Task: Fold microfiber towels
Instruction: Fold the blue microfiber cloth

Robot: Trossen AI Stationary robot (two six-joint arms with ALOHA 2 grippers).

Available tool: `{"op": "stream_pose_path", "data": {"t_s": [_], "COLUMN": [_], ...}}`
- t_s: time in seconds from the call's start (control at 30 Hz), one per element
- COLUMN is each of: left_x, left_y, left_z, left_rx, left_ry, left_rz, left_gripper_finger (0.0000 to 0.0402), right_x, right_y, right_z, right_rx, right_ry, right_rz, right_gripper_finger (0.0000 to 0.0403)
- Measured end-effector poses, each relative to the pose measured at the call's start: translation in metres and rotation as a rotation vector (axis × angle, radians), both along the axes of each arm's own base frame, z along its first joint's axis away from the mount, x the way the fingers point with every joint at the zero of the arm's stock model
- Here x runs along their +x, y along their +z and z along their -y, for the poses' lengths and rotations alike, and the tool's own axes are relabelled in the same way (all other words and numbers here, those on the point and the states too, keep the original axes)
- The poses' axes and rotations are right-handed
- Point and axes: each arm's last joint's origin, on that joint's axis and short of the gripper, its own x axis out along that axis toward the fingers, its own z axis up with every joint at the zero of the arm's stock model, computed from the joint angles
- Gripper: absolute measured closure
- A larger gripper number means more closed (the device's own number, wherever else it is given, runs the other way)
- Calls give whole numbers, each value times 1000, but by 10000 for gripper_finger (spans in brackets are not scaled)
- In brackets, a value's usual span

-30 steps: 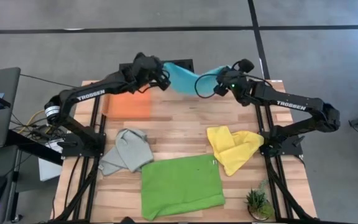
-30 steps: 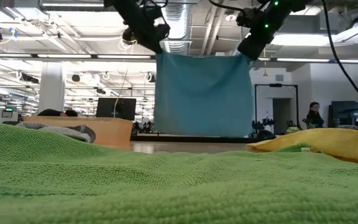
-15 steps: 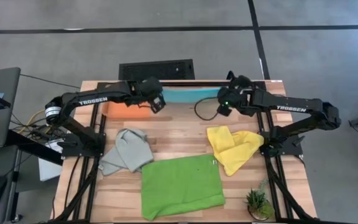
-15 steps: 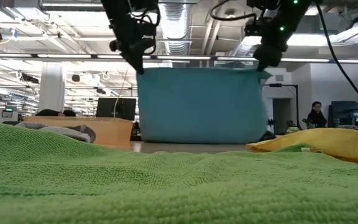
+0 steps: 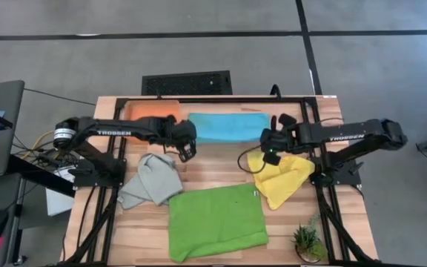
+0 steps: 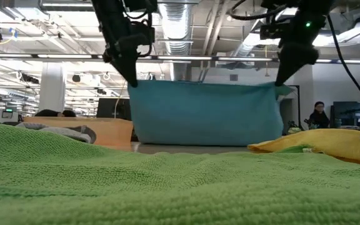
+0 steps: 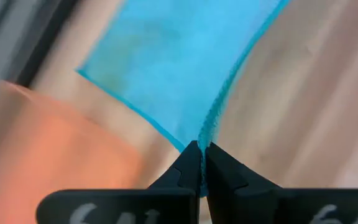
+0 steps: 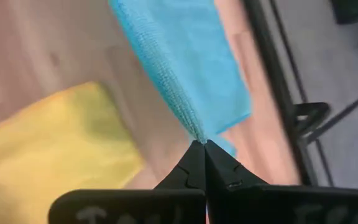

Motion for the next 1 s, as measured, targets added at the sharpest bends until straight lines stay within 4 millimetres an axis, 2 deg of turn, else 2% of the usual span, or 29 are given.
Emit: {"op": "stream_pose_path", "data": {"t_s": [0.2,0.3,0.53,0.73,1.0], "left_x": [-6,-9,-13,-12,-10], "left_y": [-21,-31,-43,-42,-42], "left_z": [29,41,56,56,31], "left_rx": [-82,-136,-193,-201,-125], "left_ry": [14,19,45,53,134], "left_rz": [-32,-39,-42,-28,-2], "left_gripper_finger": [401,401,401,401,401], "right_x": [-3,-6,-9,-9,-6], "right_y": [-4,-13,-33,-33,-33], "right_z": [-23,-32,-45,-43,-14], "right_rx": [114,132,199,189,131], "right_ry": [25,29,36,26,-77], "right_rz": [9,9,35,39,41], "right_gripper_finger": [395,395,395,395,395]}}
